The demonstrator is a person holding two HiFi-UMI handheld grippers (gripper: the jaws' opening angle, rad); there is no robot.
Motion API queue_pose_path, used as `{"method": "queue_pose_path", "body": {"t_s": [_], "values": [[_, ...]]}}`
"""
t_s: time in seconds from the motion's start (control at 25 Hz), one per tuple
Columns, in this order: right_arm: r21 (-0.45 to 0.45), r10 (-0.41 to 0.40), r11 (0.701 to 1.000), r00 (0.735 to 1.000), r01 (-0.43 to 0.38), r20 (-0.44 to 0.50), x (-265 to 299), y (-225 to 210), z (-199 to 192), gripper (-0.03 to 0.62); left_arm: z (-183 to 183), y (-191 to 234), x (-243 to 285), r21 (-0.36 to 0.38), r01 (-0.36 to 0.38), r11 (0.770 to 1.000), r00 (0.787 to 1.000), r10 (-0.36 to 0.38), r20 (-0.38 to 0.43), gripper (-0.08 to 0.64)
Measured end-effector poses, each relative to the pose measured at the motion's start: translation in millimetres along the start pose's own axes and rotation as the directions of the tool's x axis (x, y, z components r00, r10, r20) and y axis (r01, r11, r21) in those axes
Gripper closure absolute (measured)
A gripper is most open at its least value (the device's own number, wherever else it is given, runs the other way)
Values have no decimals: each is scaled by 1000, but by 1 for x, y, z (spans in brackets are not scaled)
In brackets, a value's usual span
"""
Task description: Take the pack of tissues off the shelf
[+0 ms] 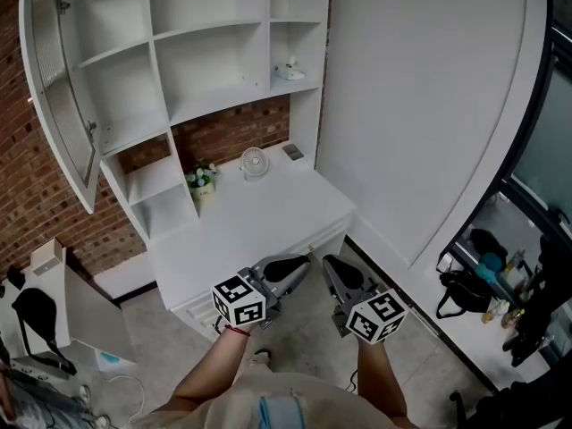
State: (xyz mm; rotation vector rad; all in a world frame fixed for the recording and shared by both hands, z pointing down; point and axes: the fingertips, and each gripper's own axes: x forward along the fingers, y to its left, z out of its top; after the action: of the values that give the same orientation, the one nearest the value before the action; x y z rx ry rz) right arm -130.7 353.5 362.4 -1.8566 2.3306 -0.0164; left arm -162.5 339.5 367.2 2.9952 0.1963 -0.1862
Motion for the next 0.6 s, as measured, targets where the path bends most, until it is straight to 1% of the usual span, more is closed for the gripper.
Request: {"method": "queue_pose_path", "body": {"t_s": [0.16,0.24,0.32,0.48,0.6], "values": [[9,-5,1000,1000,5,-16,-5,-5,-6,569,-5,-2,6,-5,3,1000,1000,-3,0,548],[17,-10,1000,1000,10,-18,-7,-10,-7,535,-6,-1,8,-8,5,1000,1000,-5,1,546],[26,-10,1000,1000,11,-17,-5,-16,-8,520,-8,3,12,-13,9,1000,1000,-9,0,546],[29,-9,1000,1000,10,-25,4,-32,-9,517,-10,18,24,-23,12,1000,1000,-12,0,546],[22,-9,1000,1000,10,-30,17,-48,-11,511,-10,37,34,-25,9,1000,1000,-9,15,546]]}}
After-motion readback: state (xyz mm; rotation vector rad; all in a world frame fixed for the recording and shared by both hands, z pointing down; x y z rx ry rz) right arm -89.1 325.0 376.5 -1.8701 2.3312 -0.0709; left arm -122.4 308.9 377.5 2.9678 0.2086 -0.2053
